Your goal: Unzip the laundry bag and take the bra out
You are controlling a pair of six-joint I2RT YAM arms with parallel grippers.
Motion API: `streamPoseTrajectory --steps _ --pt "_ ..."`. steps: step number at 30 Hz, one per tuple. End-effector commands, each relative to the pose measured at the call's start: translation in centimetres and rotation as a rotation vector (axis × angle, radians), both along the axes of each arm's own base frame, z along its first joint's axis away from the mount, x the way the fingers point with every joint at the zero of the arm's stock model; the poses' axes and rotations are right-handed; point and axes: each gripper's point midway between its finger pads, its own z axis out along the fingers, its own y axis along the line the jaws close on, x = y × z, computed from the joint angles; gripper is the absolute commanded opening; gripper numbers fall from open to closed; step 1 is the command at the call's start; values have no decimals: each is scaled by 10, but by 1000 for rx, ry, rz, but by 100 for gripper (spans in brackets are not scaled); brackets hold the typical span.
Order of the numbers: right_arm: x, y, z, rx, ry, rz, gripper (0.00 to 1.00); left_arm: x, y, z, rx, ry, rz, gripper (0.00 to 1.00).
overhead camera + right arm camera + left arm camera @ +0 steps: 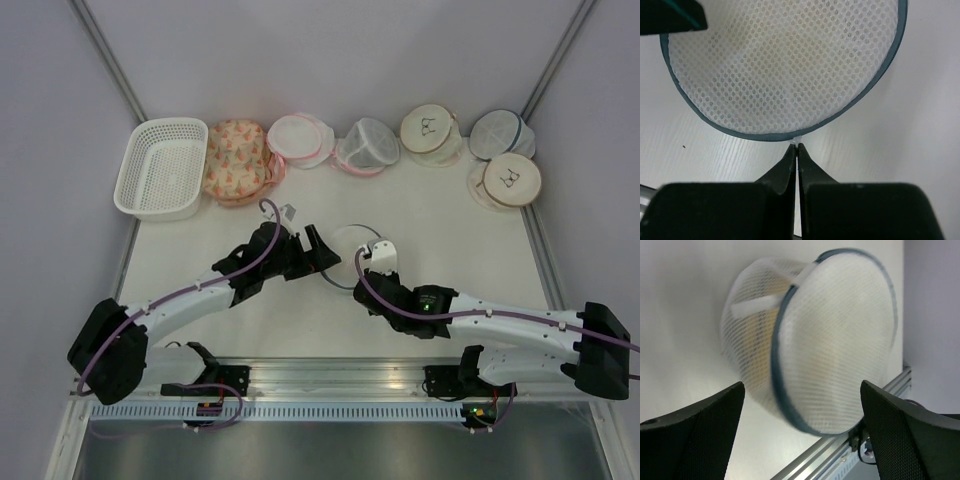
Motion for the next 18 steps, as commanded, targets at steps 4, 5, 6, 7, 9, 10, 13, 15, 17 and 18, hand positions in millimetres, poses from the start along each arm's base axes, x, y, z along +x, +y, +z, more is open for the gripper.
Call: streamPoseTrajectory --steps 4,5,6,7,9,10,13,15,17,18 --pt "-19 49 1 201 56 204 0 -42 53 -20 15 111 146 100" --pt "-29 71 10 297 77 287 1 -48 55 -21 0 125 147 100" --pt "-34 76 9 324 90 325 1 -55 56 -23 -20 149 139 100" --pt "-38 83 11 352 97 356 1 -63 59 -29 -40 183 151 100" --pt "-49 101 16 421 125 432 0 -70 57 -21 -102 189 139 100" --pt "-51 105 17 436 135 451 0 -74 57 -24 -124 212 144 100" --pt "-58 123 24 504 145 509 1 -79 50 -19 -184 225 117 100" --pt "-63 129 24 523 164 543 0 -79 47 -22 -182 243 107 100" --pt "-67 134 25 537 176 572 0 -76 42 -19 -195 239 99 100" --pt "-67 137 24 533 183 577 0 -76 40 -24 -188 257 94 100"
